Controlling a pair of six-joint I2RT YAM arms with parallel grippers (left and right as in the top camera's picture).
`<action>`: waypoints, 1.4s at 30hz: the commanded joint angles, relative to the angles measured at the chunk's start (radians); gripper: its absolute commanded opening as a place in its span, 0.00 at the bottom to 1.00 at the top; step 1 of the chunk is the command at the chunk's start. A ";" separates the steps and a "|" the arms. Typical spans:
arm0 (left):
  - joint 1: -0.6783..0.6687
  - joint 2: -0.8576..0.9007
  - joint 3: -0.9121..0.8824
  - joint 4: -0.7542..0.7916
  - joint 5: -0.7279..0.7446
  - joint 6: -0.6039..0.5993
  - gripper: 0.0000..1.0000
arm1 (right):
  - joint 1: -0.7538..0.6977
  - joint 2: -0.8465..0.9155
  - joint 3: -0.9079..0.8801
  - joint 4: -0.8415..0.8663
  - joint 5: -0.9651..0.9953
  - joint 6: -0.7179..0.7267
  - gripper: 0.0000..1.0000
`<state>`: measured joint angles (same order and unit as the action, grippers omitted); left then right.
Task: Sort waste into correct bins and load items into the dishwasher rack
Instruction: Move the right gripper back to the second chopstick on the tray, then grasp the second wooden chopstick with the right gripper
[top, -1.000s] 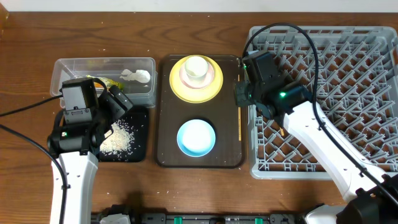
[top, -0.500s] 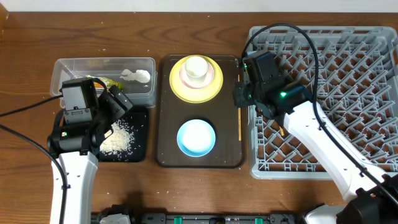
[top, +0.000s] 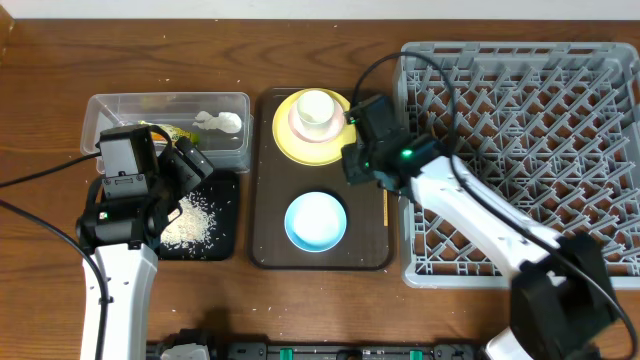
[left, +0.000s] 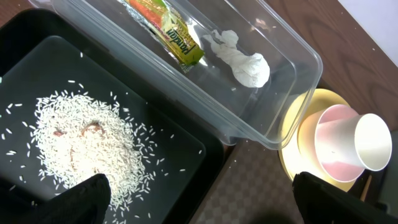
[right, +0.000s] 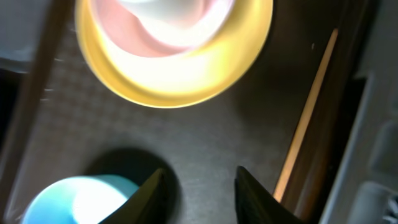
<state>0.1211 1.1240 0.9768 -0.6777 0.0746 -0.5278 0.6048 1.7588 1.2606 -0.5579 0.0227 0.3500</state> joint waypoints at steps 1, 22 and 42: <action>0.003 0.001 0.011 -0.003 -0.012 -0.012 0.96 | 0.031 0.051 -0.002 0.005 0.181 0.063 0.39; 0.003 0.001 0.011 -0.003 -0.013 -0.012 0.96 | 0.004 0.214 -0.002 0.042 0.265 0.191 0.55; 0.003 0.001 0.011 -0.002 -0.013 -0.012 0.96 | -0.003 0.236 0.014 0.034 0.269 0.245 0.53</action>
<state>0.1211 1.1240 0.9768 -0.6773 0.0746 -0.5278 0.6113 1.9999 1.2606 -0.5190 0.2642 0.6060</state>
